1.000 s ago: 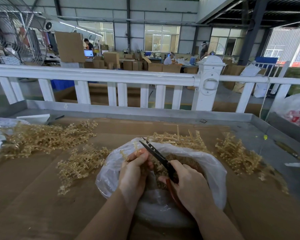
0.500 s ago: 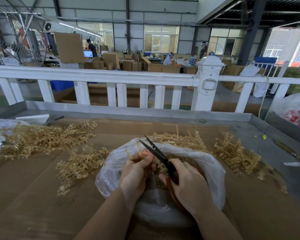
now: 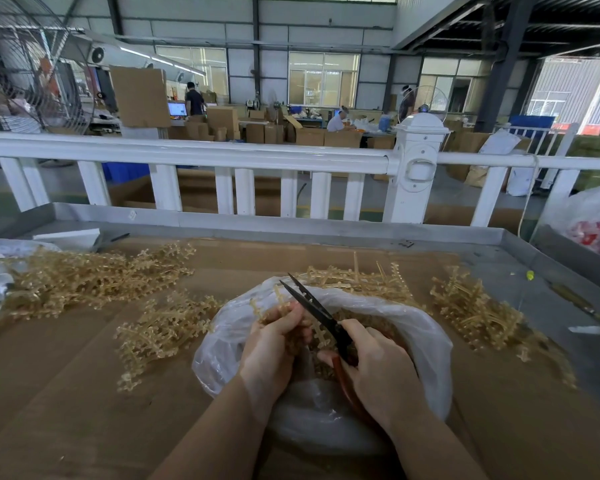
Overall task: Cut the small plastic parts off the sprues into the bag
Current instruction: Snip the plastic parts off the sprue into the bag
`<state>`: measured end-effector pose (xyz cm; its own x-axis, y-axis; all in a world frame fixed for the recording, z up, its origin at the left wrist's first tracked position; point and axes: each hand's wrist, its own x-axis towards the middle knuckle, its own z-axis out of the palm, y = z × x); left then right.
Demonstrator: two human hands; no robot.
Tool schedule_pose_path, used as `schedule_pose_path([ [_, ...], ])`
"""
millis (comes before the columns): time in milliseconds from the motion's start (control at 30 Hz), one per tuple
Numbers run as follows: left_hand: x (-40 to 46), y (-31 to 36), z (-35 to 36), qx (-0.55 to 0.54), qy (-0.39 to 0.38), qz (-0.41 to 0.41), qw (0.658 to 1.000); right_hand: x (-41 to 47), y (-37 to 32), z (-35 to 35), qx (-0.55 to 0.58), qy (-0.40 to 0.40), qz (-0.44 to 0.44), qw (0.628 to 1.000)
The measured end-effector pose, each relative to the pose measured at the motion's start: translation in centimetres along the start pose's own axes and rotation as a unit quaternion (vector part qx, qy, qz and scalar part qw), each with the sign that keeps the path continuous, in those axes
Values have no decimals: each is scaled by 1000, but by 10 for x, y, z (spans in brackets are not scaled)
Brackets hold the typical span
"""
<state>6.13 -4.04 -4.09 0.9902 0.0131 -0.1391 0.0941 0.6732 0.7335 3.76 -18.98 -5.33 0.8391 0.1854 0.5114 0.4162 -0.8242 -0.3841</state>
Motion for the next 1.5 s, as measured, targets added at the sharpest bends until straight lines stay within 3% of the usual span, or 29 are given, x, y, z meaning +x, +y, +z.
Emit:
schedule_pose_path([
  [667,-4,-3,2,32,32,4,999,-2,8,2,8,-14,11,1000],
  [1500,1,-7,2,82,131,3,988,2,6,-1,10,-39,10,999],
])
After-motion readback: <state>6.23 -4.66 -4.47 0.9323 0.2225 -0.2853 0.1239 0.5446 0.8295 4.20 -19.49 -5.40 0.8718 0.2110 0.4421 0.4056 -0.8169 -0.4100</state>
